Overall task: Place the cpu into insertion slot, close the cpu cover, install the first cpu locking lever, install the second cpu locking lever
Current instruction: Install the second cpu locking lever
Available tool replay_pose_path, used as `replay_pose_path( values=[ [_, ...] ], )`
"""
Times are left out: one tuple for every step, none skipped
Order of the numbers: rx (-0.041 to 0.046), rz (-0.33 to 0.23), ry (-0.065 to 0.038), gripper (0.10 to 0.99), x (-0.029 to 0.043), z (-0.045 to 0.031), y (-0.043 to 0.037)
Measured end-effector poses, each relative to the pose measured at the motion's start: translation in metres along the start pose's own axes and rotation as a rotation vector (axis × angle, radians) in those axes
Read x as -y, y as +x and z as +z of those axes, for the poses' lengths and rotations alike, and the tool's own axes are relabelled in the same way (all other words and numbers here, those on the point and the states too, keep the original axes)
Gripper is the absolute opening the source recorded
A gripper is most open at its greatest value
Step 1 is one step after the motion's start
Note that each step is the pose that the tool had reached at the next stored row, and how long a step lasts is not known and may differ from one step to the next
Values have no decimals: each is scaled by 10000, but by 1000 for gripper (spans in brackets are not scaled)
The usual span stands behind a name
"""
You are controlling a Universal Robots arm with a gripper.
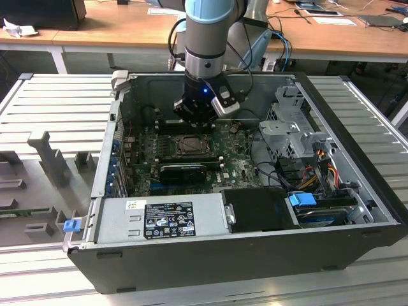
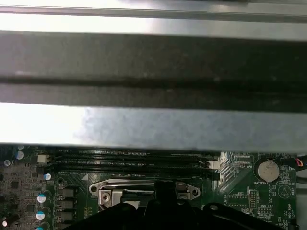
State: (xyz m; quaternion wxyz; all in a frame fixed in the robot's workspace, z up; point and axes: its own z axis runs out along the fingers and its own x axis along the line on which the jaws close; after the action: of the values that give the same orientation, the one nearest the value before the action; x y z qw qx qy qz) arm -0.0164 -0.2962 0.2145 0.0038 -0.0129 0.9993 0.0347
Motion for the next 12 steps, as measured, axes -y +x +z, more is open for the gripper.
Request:
replay_pose_path(
  values=[
    [0, 0, 0, 106, 5, 0, 0],
    [0, 0, 0, 106, 9, -1, 0],
    [0, -1, 0, 106, 15, -1, 0],
    [0, 0, 1, 106, 25, -2, 1],
    [1, 0, -7, 106, 40, -4, 1],
    [0, 1, -13, 106, 44, -16, 1],
    [0, 1, -14, 106, 44, -51, 1],
    [1, 0, -15, 106, 41, -115, 0],
    [0, -2, -18, 106, 45, -159, -3],
    [-3, -2, -17, 106, 57, -160, -3],
    [-4, 0, -15, 106, 68, -161, -2],
    [-4, 0, -15, 106, 82, -162, -2]
  ],
)
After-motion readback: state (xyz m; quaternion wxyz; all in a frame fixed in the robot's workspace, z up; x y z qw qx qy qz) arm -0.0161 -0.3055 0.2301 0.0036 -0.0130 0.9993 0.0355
